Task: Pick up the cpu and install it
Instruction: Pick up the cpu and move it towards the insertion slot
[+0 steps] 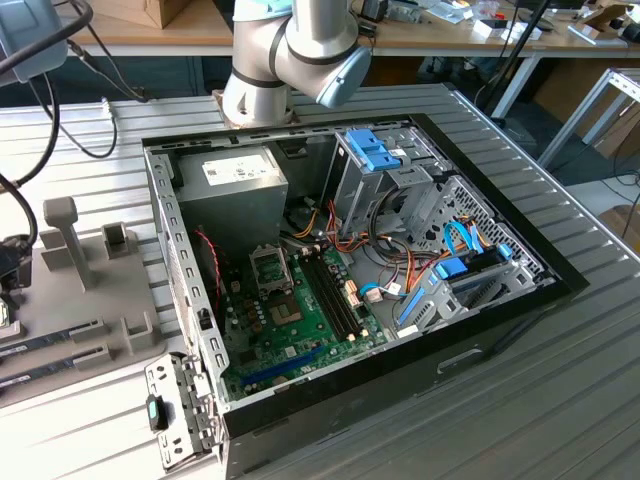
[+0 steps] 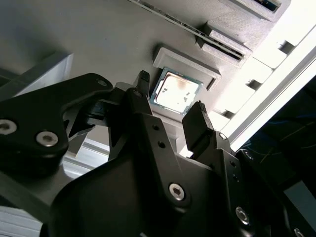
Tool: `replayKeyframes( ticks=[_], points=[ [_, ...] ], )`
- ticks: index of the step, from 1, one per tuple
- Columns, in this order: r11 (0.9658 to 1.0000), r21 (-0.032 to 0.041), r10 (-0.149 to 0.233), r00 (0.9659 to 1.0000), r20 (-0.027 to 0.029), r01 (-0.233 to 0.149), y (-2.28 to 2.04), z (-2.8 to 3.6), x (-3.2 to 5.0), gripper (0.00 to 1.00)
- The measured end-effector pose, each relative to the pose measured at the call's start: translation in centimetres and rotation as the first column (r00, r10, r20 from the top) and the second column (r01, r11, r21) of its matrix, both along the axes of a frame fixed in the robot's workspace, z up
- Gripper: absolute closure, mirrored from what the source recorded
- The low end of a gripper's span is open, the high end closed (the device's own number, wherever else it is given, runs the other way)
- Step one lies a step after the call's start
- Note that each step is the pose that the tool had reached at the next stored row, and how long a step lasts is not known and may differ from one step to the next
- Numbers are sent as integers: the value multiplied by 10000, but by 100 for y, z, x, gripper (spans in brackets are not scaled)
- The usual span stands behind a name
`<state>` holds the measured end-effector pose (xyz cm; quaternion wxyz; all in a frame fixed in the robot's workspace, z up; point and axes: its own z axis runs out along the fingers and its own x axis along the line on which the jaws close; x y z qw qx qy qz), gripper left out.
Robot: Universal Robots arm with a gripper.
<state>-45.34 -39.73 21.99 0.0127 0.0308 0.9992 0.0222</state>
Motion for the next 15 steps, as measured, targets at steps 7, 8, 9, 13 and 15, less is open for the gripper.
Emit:
replayKeyframes(
  ticks=[7, 8, 9, 13, 15],
  points=[
    [10000, 1, 0, 10000, 1, 0, 0, -26, -4, 46],
    [10000, 1, 0, 10000, 1, 0, 0, -28, -4, 46],
    [10000, 0, 0, 10000, 0, 0, 0, -35, -5, 46],
    [10000, 0, 0, 10000, 1, 0, 0, -49, -7, 46],
    [10000, 1, 0, 10000, 1, 0, 0, -55, -8, 46]
  ],
)
